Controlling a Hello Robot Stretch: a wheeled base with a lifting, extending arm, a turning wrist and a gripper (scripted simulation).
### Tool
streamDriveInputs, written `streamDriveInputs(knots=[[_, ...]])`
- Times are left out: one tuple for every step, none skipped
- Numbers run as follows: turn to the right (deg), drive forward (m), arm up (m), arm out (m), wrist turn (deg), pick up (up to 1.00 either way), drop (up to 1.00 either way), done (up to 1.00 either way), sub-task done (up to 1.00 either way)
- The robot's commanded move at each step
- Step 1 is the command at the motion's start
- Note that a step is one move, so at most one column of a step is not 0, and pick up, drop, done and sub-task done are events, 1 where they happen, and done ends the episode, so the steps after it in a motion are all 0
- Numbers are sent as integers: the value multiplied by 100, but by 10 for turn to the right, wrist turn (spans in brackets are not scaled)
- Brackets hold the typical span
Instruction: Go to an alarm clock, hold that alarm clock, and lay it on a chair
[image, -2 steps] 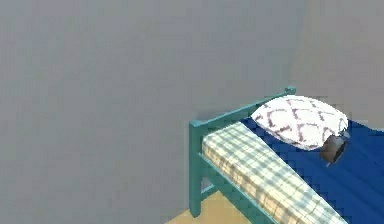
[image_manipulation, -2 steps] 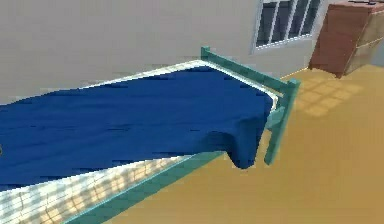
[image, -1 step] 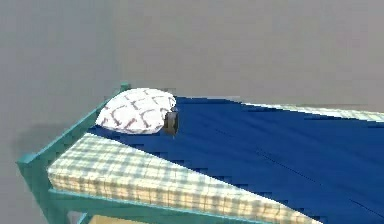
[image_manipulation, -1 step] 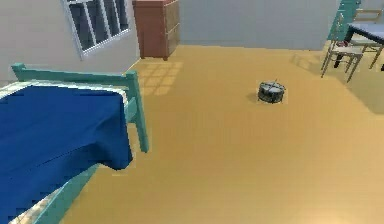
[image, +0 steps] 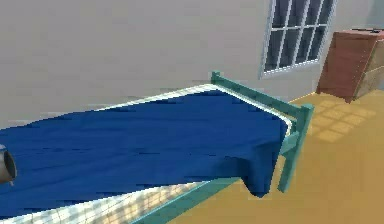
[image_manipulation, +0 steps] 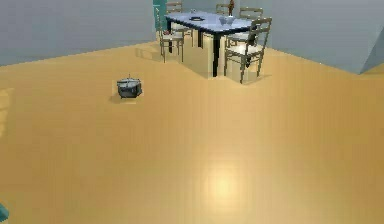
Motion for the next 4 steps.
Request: streamDriveInputs(knots=[[0, 40, 0, 0, 0, 0, 0, 0, 0], [-450, 0, 0, 0, 0, 0, 0, 0, 0], [-450, 0, 0, 0, 0, 0, 0, 0, 0], [-450, 0, 0, 0, 0, 0, 0, 0, 0]])
